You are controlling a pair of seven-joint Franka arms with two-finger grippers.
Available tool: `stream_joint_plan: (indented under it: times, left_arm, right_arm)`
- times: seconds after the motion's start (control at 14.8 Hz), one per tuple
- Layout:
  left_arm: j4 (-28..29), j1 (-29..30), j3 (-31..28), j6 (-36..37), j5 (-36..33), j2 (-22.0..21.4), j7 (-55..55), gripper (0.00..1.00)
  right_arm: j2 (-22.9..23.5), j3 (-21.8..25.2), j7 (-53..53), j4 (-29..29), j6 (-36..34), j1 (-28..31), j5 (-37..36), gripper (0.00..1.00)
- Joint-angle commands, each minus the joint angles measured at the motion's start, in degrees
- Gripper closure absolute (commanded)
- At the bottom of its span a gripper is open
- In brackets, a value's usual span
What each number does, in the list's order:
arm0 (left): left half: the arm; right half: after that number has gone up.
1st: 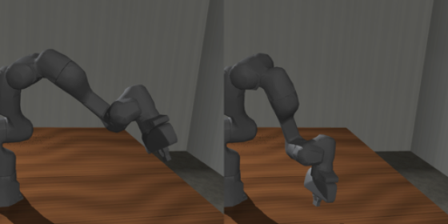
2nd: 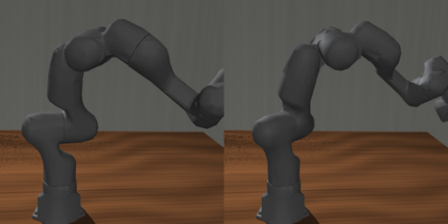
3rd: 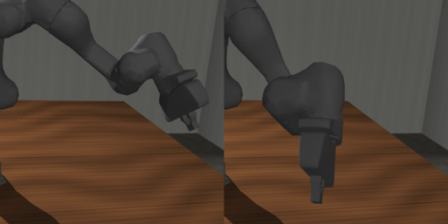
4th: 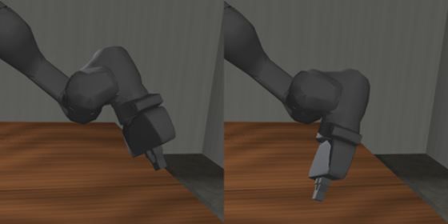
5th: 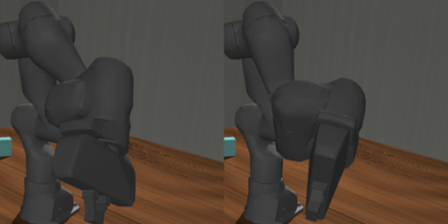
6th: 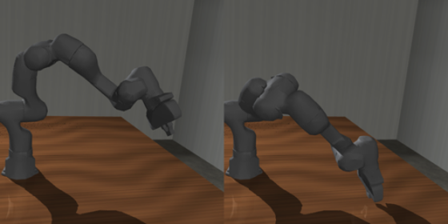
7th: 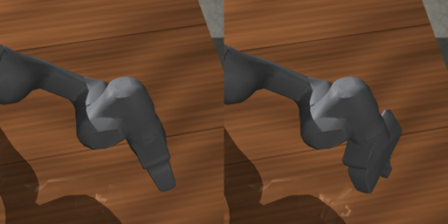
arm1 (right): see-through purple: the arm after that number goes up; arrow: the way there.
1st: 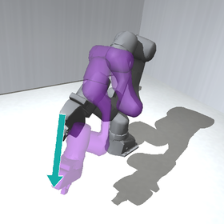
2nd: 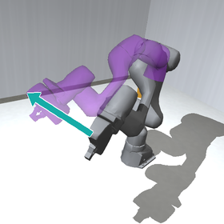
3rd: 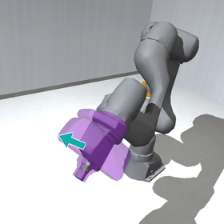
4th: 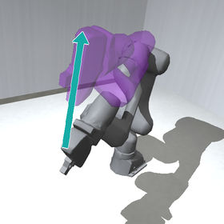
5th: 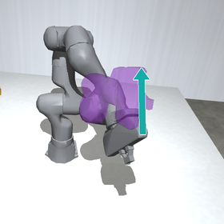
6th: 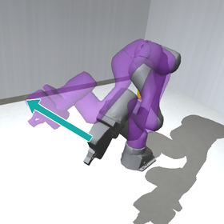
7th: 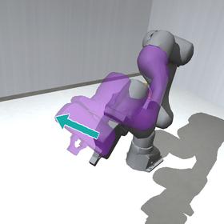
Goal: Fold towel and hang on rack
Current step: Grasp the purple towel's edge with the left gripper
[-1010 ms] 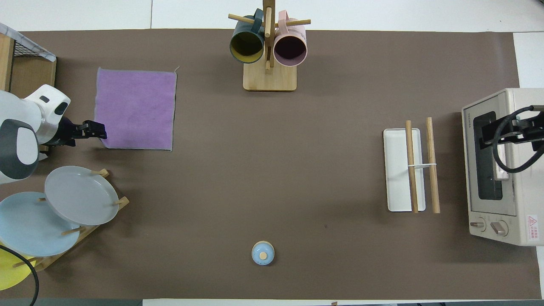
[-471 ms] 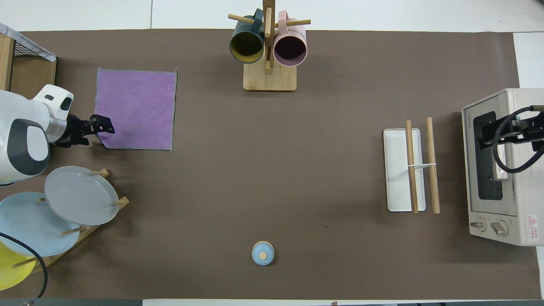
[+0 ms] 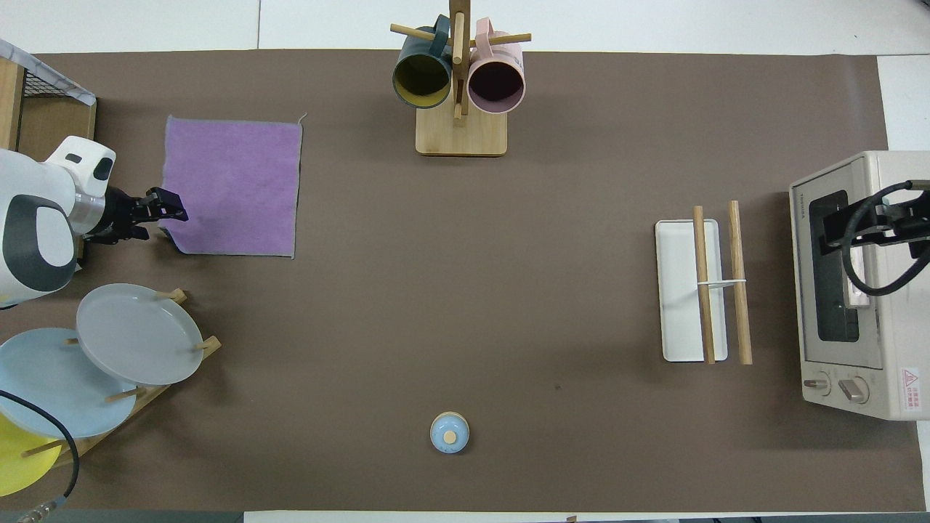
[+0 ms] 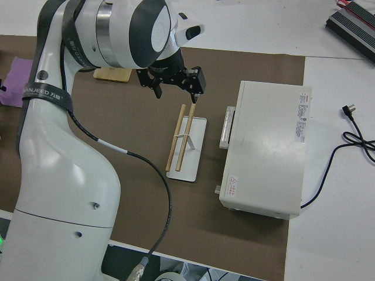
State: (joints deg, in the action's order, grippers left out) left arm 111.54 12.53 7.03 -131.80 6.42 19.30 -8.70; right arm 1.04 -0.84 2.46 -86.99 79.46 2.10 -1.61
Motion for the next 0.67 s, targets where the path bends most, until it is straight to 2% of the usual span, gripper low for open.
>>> stream_joint_plan:
  times: [0.0,0.13,0.34,0.47,0.61]
  left_arm:
    - [-1.06,0.48,0.09,-0.39,0.35,1.62,-0.35,0.2]
    - [-1.24,0.48,0.09,0.14,0.35,1.62,-0.35,0.24]
    - [-1.24,0.48,0.09,0.66,0.35,1.62,-0.35,0.39]
    - [-1.33,0.48,0.09,2.59,0.35,1.53,-0.44,0.43]
    - [-1.33,0.48,0.09,2.78,0.35,1.44,-0.44,0.52]
  right_arm:
    - [-1.3,-0.39,-1.4,-1.52,0.52,0.88,0.55,0.0]
    - [-1.3,-0.39,-1.4,-1.52,0.52,0.97,0.55,0.0]
    - [-1.39,-0.39,-1.4,-1.52,0.52,0.97,0.55,0.0]
    - [-1.31,-0.48,-1.4,-1.52,0.52,0.97,0.55,0.0]
    - [-1.39,-0.39,-1.4,-1.52,0.52,0.97,0.55,0.0]
